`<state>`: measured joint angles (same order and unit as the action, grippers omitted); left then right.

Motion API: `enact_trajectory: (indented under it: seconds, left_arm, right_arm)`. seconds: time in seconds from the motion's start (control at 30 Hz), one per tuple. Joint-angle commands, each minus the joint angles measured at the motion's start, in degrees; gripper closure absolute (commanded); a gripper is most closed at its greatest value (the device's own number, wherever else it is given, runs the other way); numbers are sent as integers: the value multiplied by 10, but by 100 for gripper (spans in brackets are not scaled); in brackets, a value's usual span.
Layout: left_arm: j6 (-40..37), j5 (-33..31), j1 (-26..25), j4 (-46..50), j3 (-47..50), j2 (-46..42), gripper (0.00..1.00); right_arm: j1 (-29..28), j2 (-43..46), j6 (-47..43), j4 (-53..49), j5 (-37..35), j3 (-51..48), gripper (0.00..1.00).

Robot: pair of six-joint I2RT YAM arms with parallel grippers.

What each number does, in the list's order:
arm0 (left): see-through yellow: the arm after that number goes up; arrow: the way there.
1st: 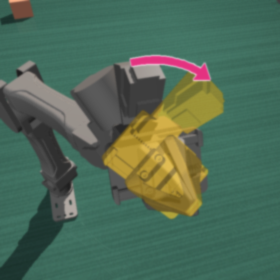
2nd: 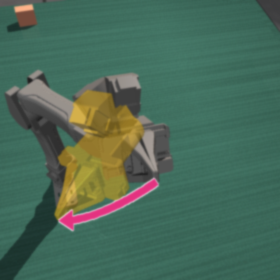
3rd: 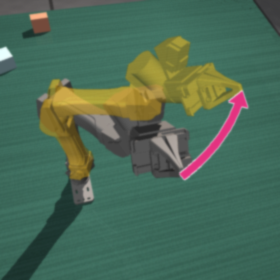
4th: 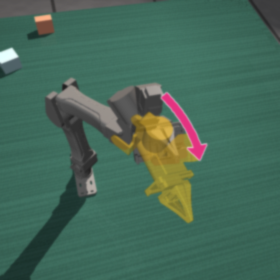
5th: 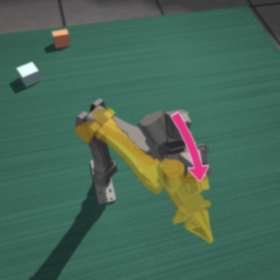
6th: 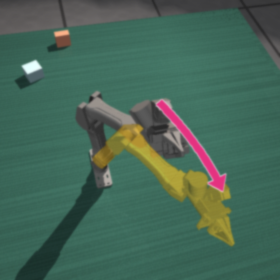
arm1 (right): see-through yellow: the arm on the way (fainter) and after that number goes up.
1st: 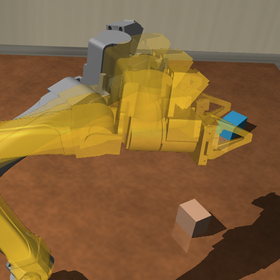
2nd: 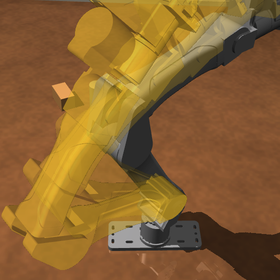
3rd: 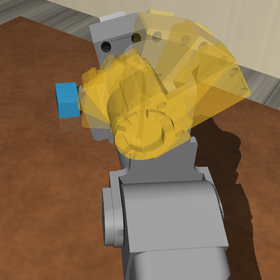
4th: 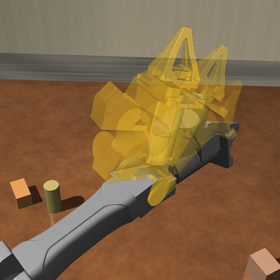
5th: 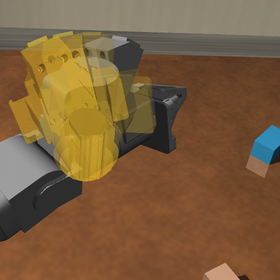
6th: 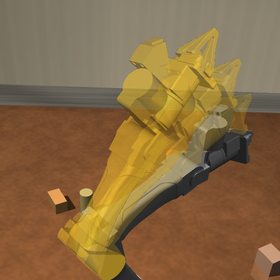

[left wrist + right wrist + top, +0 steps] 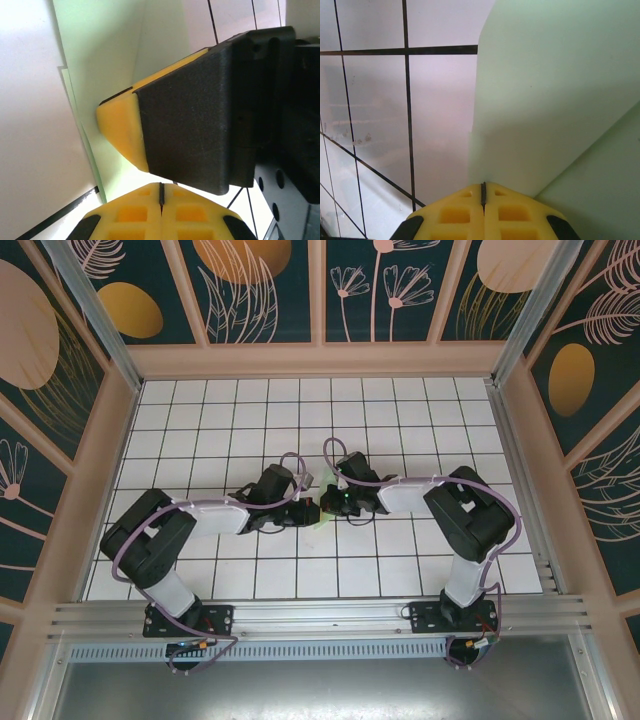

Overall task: Fold a paper plane with a square sheet of paper (pick it up from the middle)
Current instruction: Fourth fold the wing at the center of the table.

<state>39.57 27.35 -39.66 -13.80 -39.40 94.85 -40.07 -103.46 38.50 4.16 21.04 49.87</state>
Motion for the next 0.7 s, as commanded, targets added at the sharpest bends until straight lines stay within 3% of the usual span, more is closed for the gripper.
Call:
enact_trajectory:
  seconds: [0.0, 0.37, 0.67]
  left_arm:
    - [4, -16, -1, 11, 3, 23, 100]
    - [-3, -36, -1, 57, -3, 66, 100]
    - [-11, -40, -1, 111, 13, 82, 100]
  right_arm:
    - [4, -21, 4, -26, -6, 1, 100]
    - [16, -17, -1, -11, 4, -4, 100]
    - [84, -23, -41, 34, 43, -8, 100]
